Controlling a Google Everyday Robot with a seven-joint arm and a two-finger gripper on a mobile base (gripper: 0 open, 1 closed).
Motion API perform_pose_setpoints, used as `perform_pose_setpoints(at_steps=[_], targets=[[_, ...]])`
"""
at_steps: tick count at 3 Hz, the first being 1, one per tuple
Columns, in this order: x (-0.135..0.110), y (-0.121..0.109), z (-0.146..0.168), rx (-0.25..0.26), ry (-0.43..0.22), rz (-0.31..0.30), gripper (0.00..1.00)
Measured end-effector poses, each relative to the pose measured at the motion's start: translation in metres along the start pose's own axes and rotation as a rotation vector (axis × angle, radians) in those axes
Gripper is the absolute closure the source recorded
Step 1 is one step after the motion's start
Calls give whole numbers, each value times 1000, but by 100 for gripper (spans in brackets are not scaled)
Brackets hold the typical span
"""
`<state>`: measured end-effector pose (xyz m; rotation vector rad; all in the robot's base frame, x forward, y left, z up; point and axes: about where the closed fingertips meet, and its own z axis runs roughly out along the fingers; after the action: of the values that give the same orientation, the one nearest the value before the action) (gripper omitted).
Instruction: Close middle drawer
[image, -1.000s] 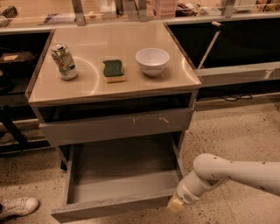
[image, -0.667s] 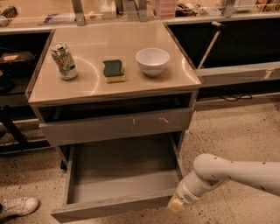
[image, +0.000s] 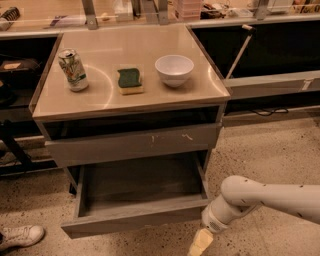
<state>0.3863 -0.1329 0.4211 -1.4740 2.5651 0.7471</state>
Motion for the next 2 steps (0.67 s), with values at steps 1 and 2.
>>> perform_pose_setpoints(at_steps=[1, 2], targets=[[0, 0, 0, 0, 0, 0, 0], [0, 0, 0, 0, 0, 0, 11]])
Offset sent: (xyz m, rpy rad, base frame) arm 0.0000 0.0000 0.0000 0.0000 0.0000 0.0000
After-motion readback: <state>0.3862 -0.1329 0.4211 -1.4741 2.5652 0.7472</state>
